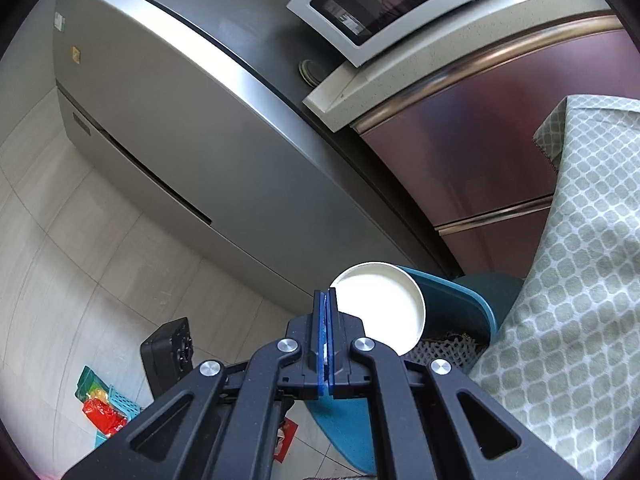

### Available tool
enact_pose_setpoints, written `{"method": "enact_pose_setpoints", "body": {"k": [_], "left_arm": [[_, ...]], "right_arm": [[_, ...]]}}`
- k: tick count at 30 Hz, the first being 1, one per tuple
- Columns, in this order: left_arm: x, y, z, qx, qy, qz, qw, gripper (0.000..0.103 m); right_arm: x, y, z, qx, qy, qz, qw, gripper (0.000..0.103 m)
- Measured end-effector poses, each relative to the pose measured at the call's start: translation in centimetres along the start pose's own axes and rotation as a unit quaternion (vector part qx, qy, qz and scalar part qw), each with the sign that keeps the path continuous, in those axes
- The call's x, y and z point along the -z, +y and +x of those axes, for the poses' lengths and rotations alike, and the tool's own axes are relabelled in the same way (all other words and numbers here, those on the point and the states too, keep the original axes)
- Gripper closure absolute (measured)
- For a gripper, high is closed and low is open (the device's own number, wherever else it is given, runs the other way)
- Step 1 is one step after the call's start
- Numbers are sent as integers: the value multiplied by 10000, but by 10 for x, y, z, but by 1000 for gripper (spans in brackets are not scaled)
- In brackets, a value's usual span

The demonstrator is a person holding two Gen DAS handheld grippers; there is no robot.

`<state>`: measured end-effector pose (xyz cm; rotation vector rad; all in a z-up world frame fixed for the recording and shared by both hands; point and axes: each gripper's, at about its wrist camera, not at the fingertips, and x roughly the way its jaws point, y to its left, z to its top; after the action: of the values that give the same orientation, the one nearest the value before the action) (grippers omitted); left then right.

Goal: Collect trash
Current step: 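Open the right tool to drop the cup while the left tool releases the tissue into the bin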

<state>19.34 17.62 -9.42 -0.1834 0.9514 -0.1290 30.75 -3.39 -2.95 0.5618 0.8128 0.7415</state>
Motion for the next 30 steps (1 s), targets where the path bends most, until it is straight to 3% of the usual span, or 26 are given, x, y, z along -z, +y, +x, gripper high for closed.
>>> {"method": "enact_pose_setpoints", "body": {"k": [8,12,24,30], "left_arm": [[-2,0,22,34,78,-77,9999,86],[-1,-2,19,136,7,-101,9999,86],[5,-44,-33,261,-674,188,9972,65],[14,-60,-56,263,-918,282,9950,52]], "right_arm": [[8,-17,26,306,423,151,9985,98],[13,-17,17,359,438,97,9983,98],[41,-2,-25,499,416,-515,9966,81],[59,9,-57,752,93,-847,9935,66]]}}
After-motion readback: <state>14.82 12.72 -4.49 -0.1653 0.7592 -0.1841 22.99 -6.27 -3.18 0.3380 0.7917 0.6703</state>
